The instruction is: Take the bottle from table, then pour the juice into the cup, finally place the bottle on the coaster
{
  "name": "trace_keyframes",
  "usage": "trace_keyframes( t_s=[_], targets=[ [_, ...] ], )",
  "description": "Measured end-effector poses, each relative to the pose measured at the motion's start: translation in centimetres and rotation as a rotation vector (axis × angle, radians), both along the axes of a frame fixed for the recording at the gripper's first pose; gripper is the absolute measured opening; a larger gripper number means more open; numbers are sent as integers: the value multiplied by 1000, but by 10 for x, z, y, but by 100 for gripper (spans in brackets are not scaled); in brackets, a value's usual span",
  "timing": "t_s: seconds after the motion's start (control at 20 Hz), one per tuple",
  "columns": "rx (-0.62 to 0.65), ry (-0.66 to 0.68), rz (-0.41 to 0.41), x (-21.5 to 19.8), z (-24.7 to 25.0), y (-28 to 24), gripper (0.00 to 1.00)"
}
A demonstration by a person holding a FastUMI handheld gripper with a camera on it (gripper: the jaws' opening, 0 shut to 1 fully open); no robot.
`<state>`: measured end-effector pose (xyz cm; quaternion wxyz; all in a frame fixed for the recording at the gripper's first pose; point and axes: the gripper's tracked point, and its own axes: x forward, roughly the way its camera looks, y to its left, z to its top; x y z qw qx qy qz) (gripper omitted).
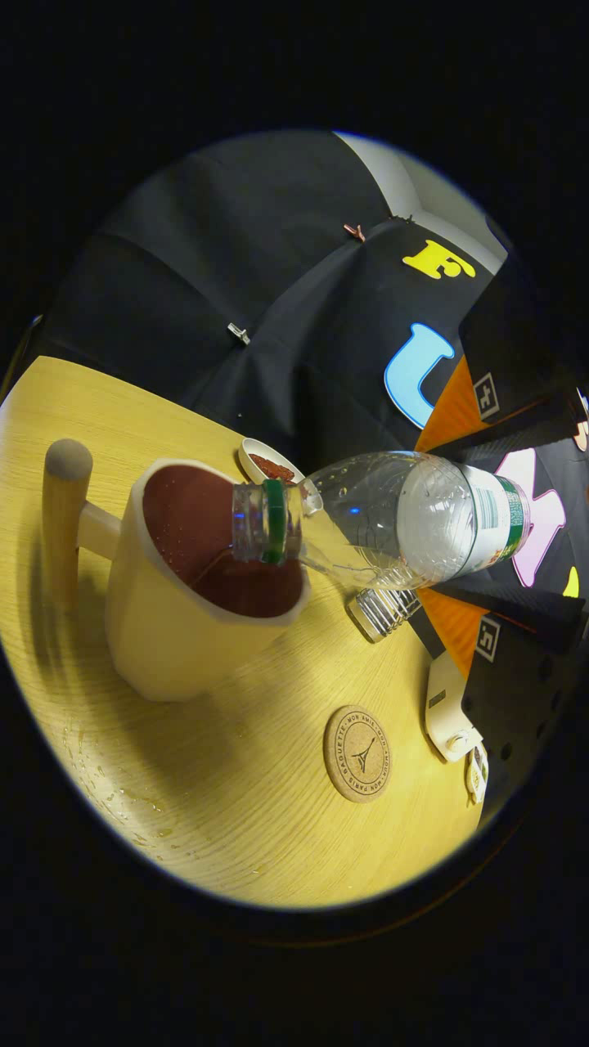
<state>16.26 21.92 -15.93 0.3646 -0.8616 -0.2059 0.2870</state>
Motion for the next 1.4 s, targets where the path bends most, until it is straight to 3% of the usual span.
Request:
trace_keyframes(
  t_s=[0.9,1.25,1.4],
  targets=[
    [-21,-10,-2,-7,-6,-2,71],
    [58,44,-108,-1,-8,-17,72],
    [41,24,-78,-9,-7,-10,72]
  ],
)
